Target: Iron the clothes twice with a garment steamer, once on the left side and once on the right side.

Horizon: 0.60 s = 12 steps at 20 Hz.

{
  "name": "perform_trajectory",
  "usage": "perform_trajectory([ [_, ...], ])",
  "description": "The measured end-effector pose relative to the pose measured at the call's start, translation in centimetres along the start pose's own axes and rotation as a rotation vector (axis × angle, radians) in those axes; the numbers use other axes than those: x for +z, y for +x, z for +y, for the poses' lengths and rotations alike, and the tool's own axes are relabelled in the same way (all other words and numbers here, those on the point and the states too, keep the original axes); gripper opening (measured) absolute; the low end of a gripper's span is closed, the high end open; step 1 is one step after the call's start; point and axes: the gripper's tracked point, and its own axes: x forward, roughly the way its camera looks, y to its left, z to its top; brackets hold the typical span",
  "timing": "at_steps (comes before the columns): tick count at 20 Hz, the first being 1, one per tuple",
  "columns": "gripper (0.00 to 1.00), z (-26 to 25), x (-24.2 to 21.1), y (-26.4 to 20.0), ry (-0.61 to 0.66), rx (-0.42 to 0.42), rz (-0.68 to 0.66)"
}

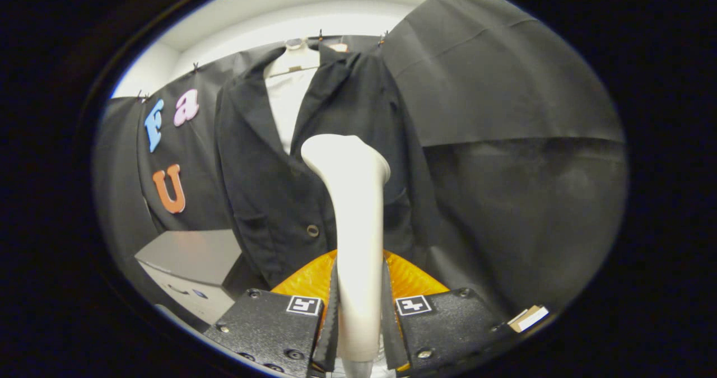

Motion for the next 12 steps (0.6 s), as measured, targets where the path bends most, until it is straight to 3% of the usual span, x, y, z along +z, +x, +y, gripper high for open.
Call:
perform_trajectory([
  [12, 0.35, -2.3, 17.0, -1.1, 0.05, 0.022, -0.341],
])
